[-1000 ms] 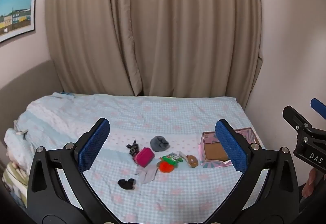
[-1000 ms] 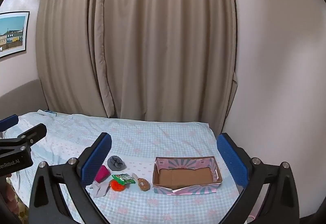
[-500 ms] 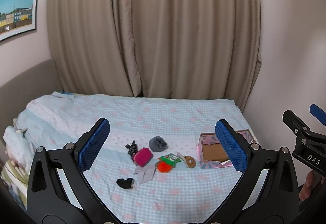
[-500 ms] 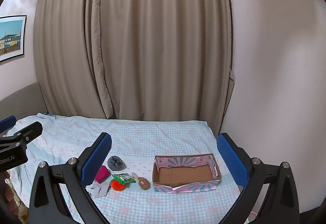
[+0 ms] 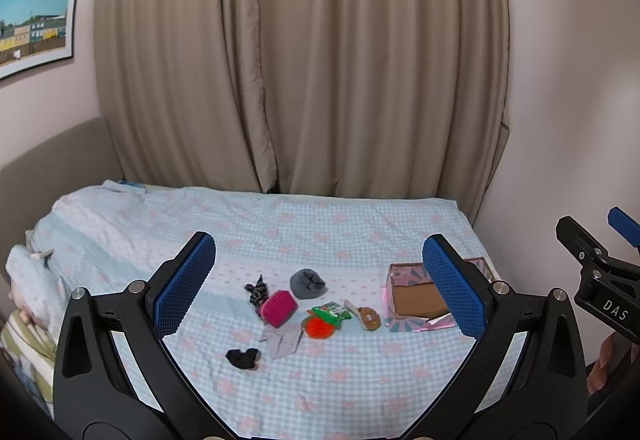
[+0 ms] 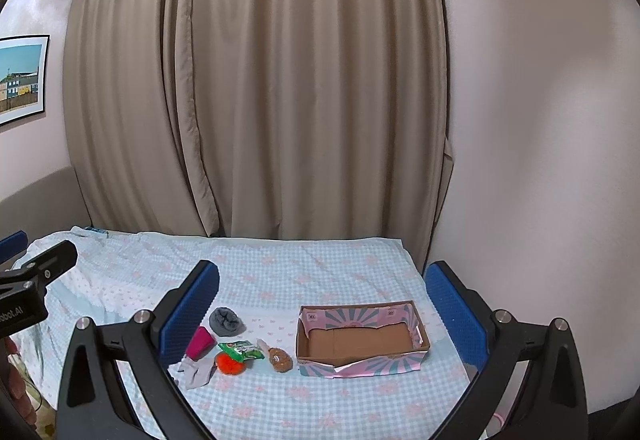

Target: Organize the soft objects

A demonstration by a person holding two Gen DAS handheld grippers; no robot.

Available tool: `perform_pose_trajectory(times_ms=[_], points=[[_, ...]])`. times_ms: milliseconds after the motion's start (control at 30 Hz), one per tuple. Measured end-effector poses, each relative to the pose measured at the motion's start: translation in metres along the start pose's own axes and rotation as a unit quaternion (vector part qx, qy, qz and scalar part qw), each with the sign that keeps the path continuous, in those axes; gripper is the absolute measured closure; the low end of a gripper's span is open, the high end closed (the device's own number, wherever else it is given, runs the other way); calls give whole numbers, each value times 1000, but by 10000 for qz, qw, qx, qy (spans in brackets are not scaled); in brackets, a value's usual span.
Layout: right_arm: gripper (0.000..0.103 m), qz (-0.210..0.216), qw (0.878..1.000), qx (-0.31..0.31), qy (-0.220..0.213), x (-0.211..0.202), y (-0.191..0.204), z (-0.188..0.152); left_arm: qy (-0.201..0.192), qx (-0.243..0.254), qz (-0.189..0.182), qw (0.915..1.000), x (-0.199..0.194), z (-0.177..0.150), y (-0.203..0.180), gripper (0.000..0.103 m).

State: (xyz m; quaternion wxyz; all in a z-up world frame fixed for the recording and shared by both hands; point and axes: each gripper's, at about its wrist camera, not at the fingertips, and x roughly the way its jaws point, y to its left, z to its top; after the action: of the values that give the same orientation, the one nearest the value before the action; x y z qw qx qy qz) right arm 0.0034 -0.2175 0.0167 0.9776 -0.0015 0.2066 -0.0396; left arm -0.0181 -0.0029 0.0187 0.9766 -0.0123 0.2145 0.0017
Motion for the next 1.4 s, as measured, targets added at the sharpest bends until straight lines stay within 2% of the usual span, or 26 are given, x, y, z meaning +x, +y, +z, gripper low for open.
perform_pose_trajectory(times_ms=[1400], points=[[0, 137, 9998, 58, -150, 2, -3, -14, -82, 69, 105, 9999, 2, -2, -7, 0]])
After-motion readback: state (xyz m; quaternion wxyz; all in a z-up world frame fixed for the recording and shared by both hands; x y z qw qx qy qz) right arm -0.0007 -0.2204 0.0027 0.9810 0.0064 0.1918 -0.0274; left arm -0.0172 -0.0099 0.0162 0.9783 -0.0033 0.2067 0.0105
